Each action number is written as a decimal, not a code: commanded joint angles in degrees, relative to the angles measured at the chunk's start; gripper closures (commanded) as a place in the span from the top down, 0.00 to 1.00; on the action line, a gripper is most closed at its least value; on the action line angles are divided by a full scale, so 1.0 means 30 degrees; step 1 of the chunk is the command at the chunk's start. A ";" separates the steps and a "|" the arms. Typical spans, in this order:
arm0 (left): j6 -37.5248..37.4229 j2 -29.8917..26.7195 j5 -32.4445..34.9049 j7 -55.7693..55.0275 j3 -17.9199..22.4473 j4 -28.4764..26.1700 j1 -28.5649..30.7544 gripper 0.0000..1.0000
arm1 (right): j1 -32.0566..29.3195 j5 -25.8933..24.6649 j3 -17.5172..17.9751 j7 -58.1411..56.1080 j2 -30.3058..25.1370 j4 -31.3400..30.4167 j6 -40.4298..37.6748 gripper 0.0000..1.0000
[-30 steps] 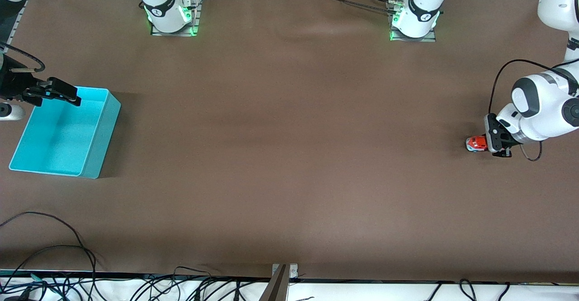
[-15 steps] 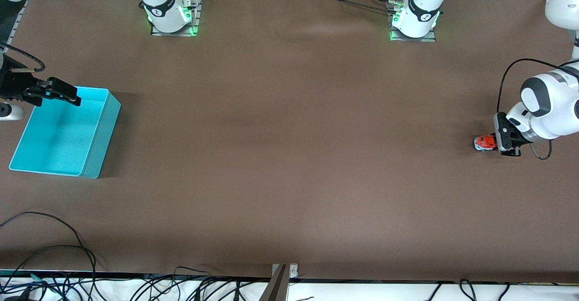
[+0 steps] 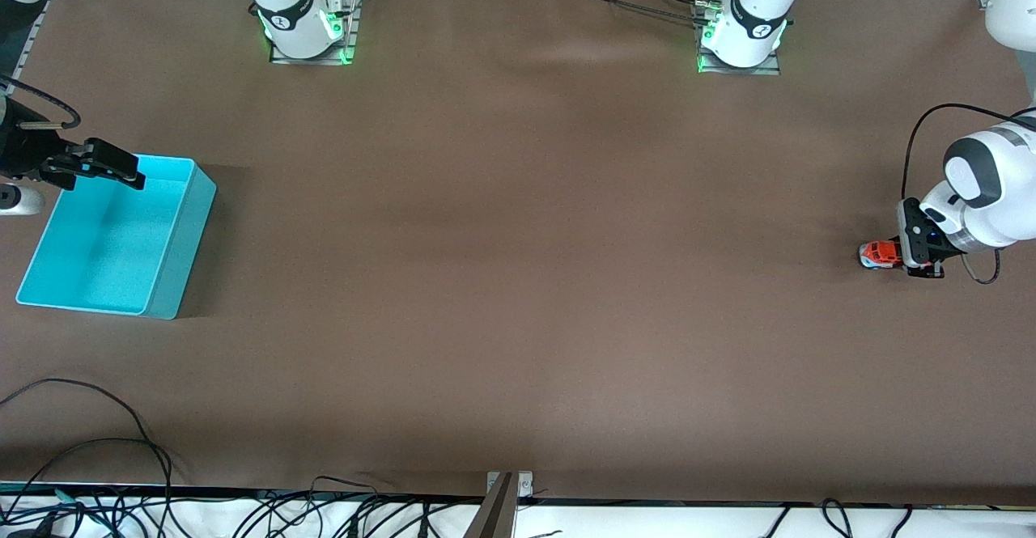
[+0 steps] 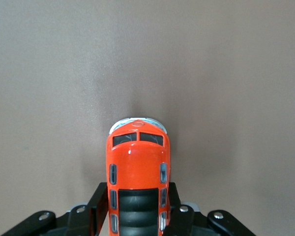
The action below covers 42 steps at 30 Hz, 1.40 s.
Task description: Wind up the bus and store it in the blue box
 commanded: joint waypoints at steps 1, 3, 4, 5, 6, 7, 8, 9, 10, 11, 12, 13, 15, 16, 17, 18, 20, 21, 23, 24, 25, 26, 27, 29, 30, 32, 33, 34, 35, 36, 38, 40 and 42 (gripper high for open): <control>0.0088 0.1087 0.0400 0.0511 0.0028 0.0422 0.0291 0.29 | -0.0010 -0.0155 0.0040 0.0202 0.0146 0.0375 -0.0083 1.00; 0.0088 0.1087 0.0400 0.0511 0.0028 0.0422 0.0321 0.31 | -0.0010 -0.0155 0.0040 0.0202 0.0146 0.0375 -0.0083 1.00; 0.0088 0.1087 0.0400 0.0511 0.0028 0.0422 0.0350 0.33 | -0.0010 -0.0155 0.0040 0.0202 0.0146 0.0375 -0.0083 1.00; 0.0088 0.1058 0.0400 0.0511 0.0028 0.0422 0.0408 0.36 | -0.0039 -0.0155 0.0040 0.0202 0.0146 0.0375 -0.0083 1.00; 0.0088 0.1028 0.0400 0.0511 -0.0001 0.0422 0.0496 0.42 | -0.0039 -0.0155 0.0040 0.0202 0.0146 0.0375 -0.0083 1.00; 0.0088 0.0999 0.0371 0.0511 -0.0001 0.0451 0.0612 0.54 | -0.0039 -0.0155 0.0040 0.0173 0.0146 0.0375 -0.0083 1.00; 0.0088 0.0941 0.0399 0.0511 -0.0001 0.0452 0.0643 0.84 | -0.0039 -0.0184 0.0040 0.0144 0.0146 0.0375 -0.0083 1.00; 0.0088 0.0911 0.0400 0.0511 -0.0030 0.0452 0.0614 1.00 | -0.0039 -0.0155 0.0040 0.0144 0.0146 0.0375 -0.0083 1.00; 0.0059 0.0853 0.0400 0.0482 -0.0030 0.0510 0.0585 1.00 | -0.0039 -0.0155 0.0040 0.0173 0.0146 0.0375 -0.0083 1.00; -0.0028 0.0794 0.0400 0.0453 -0.0059 0.0568 0.0555 1.00 | -0.0039 -0.0155 0.0040 0.0173 0.0146 0.0375 -0.0083 1.00; -0.0145 0.0678 0.0371 0.0308 -0.0059 0.0714 0.0497 1.00 | -0.0039 -0.0155 0.0040 0.0202 0.0146 0.0375 -0.0083 1.00; -0.0349 0.0502 0.0370 0.0277 -0.0059 0.0831 0.0409 1.00 | -0.0039 -0.0184 0.0040 0.0202 0.0146 0.0375 -0.0083 1.00; -0.1196 0.0238 0.0370 0.0160 -0.0118 0.1182 0.0321 1.00 | -0.0039 -0.0184 0.0040 0.0202 0.0146 0.0375 -0.0083 1.00; -0.1636 0.0092 0.0370 0.0015 -0.0118 0.1329 0.0321 1.00 | -0.0039 -0.0184 0.0040 0.0202 0.0146 0.0375 -0.0083 1.00; -0.2133 -0.0084 0.0399 -0.0190 -0.0147 0.1418 0.0234 1.00 | -0.0039 -0.0184 0.0040 0.0173 0.0146 0.0375 -0.0083 1.00; -0.2602 -0.0259 0.0400 -0.0424 -0.0147 0.1505 0.0117 1.00 | -0.0039 -0.0184 0.0040 0.0173 0.0146 0.0375 -0.0083 1.00; -0.3365 -0.0640 0.0400 -0.0805 -0.0118 0.1623 -0.0118 1.00 | -0.0039 -0.0184 0.0011 0.0144 0.0146 0.0375 -0.0083 1.00; -0.3717 -0.0845 0.0400 -0.0981 -0.0118 0.1653 -0.0177 1.00 | -0.0039 -0.0184 0.0010 0.0144 0.0146 0.0375 -0.0083 1.00; -0.4274 -0.1255 0.0400 -0.1362 -0.0147 0.1682 -0.0294 1.00 | -0.0040 -0.0184 0.0040 0.0173 0.0146 0.0375 -0.0083 1.00; -0.4538 -0.1489 0.0400 -0.1625 -0.0147 0.1682 -0.0382 1.00 | -0.0039 -0.0184 0.0040 0.0173 0.0146 0.0375 -0.0083 1.00; -0.4831 -0.1724 0.0400 -0.2004 -0.0147 0.1682 -0.0527 1.00 | -0.0039 -0.0184 0.0040 0.0202 0.0146 0.0375 -0.0083 1.00; -0.5182 -0.1958 0.0400 -0.2385 -0.0147 0.1682 -0.0703 1.00 | -0.0039 -0.0155 0.0040 0.0202 0.0146 0.0375 -0.0083 1.00; -0.5475 -0.2134 0.0400 -0.2650 -0.0147 0.1711 -0.0821 1.00 | -0.0039 -0.0155 0.0040 0.0173 0.0146 0.0375 -0.0083 1.00; -0.6148 -0.2428 0.0400 -0.2944 -0.0177 0.2061 -0.1084 1.00 | -0.0039 -0.0155 0.0040 0.0144 0.0146 0.0375 -0.0083 1.00; -0.6558 -0.2516 0.0400 -0.3149 -0.0206 0.2266 -0.1347 1.00 | -0.0039 -0.0184 0.0040 0.0144 0.0146 0.0375 -0.0083 1.00; -0.7466 -0.2634 0.0370 -0.3850 -0.0206 0.2997 -0.1816 1.00 | -0.0039 -0.0184 0.0040 0.0144 0.0146 0.0375 -0.0083 1.00; -0.7992 -0.2663 0.0399 -0.4231 -0.0206 0.3435 -0.1992 1.00 | -0.0039 -0.0155 0.0040 0.0144 0.0146 0.0375 -0.0083 1.00; -0.8636 -0.2663 0.0371 -0.4612 -0.0206 0.3933 -0.2197 1.00 | -0.0039 -0.0155 0.0040 0.0202 0.0146 0.0375 -0.0083 1.00; -0.9164 -0.2634 0.0370 -0.4848 -0.0206 0.4460 -0.2344 1.00 | -0.0039 -0.0155 0.0040 0.0202 0.0146 0.0375 -0.0083 1.00; -0.9691 -0.2605 0.0254 -0.5053 -0.0206 0.4929 -0.2519 1.00 | -0.0039 -0.0155 0.0040 0.0231 0.0146 0.0375 -0.0083 1.00; -1.0397 -0.2605 0.0107 -0.5754 -0.0206 0.5459 -0.3016 1.00 | -0.0039 -0.0155 0.0040 0.0261 0.0146 0.0375 -0.0083 1.00; -1.0896 -0.2663 0.0019 -0.6865 -0.0293 0.5811 -0.3369 1.00 | -0.0010 -0.0155 0.0040 0.0261 0.0146 0.0375 -0.0083 1.00; -1.1568 -0.2722 0.0019 -0.7892 -0.0556 0.6192 -0.3546 1.00 | -0.0039 -0.0155 0.0040 0.0261 0.0146 0.0375 -0.0083 1.00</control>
